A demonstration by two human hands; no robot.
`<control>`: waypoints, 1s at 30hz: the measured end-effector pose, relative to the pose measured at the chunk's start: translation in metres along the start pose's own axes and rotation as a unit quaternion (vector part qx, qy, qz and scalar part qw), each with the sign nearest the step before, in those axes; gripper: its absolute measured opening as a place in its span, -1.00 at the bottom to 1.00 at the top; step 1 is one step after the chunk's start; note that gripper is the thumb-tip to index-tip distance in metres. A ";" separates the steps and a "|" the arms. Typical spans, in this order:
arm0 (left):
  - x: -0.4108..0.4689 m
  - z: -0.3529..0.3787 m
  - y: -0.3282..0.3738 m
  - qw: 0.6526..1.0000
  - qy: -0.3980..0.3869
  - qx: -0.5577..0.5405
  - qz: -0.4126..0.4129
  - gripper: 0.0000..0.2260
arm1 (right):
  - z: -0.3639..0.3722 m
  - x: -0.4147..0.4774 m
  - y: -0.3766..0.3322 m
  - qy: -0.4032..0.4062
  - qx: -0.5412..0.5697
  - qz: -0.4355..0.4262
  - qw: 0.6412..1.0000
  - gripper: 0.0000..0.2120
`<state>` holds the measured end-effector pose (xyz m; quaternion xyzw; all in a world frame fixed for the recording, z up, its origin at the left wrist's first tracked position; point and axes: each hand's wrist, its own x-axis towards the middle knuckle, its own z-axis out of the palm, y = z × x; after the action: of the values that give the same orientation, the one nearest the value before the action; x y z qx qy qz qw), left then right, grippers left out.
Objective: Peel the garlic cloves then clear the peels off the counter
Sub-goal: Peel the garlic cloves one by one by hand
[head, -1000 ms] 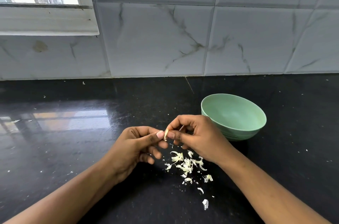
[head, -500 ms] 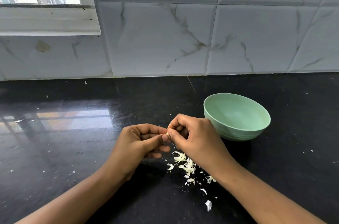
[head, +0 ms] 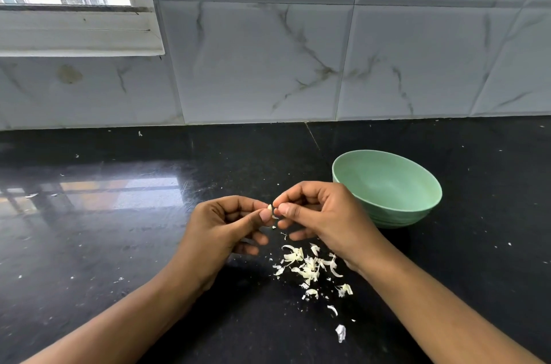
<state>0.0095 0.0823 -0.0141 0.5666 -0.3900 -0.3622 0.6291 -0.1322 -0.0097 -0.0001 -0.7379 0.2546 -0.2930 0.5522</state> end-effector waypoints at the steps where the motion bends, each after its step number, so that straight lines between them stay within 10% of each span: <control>1: 0.000 0.000 0.000 1.000 -0.003 0.003 0.000 -0.82 | 0.000 0.000 0.000 -0.007 0.001 0.002 1.000 -0.96; 30: -0.003 0.002 -0.002 0.992 -0.007 0.077 0.100 -0.90 | 0.016 0.002 0.005 -0.027 0.022 0.061 0.998 -0.89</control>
<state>0.0059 0.0841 -0.0162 0.5690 -0.4761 -0.2704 0.6135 -0.1199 -0.0016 -0.0083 -0.7165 0.2777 -0.2443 0.5915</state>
